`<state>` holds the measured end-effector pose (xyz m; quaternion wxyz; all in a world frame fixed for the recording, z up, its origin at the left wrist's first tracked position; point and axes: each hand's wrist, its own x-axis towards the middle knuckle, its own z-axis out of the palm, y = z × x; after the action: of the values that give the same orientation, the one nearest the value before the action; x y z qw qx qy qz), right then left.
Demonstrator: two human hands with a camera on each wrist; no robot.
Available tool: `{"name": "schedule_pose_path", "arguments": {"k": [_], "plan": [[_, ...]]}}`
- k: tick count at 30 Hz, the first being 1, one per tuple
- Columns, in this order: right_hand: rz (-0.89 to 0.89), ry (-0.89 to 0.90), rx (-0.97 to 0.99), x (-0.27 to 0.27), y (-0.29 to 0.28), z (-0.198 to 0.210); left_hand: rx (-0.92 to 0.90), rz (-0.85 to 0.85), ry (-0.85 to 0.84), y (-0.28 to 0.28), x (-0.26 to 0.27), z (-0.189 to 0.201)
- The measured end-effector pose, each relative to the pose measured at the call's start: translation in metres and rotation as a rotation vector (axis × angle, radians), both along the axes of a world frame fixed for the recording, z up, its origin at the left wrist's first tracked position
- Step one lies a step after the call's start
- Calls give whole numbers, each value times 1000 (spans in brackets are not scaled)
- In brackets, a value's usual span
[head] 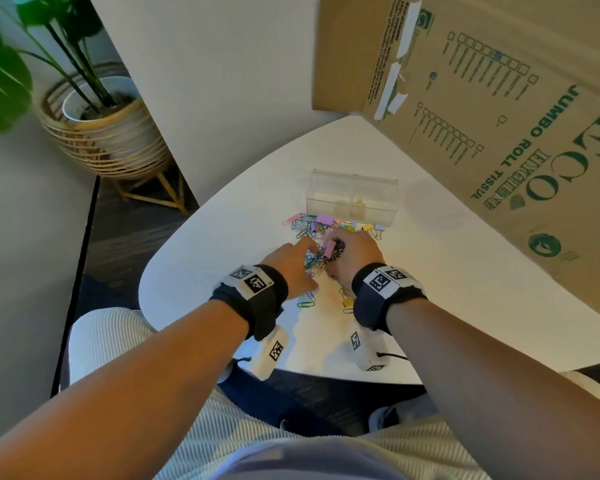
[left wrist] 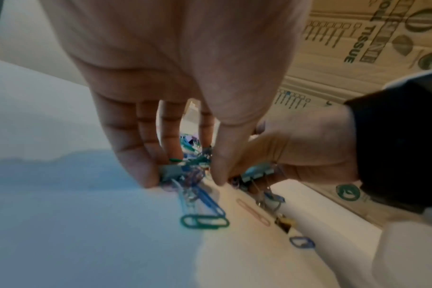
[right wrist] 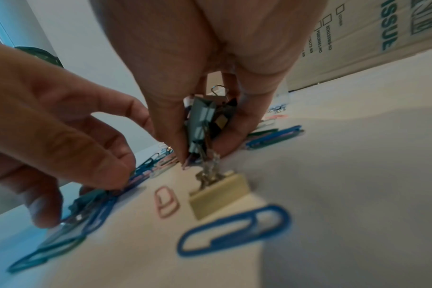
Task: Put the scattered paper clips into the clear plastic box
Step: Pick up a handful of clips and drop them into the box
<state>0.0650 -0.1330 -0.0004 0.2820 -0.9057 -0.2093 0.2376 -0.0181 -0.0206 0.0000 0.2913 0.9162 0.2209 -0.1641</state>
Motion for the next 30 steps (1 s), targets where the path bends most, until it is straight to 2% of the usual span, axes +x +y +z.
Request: {"name": "schedule_pose_path", "arguments": {"k": [4, 11, 21, 26, 30], "plan": [[-15, -10, 31, 2, -7, -3, -1, 65, -86, -9, 3, -7], [-53, 14, 133, 5, -20, -5, -294, 287, -248, -6, 3, -13], [161, -58, -19, 5, -10, -10, -522, 396, -294, -15, 7, -19], [56, -30, 76, 8, -7, -8, -612, 439, -347, -11, -3, -20], [-146, 133, 242, 9, -9, -8, -654, 529, -407, -4, -10, -24]]}}
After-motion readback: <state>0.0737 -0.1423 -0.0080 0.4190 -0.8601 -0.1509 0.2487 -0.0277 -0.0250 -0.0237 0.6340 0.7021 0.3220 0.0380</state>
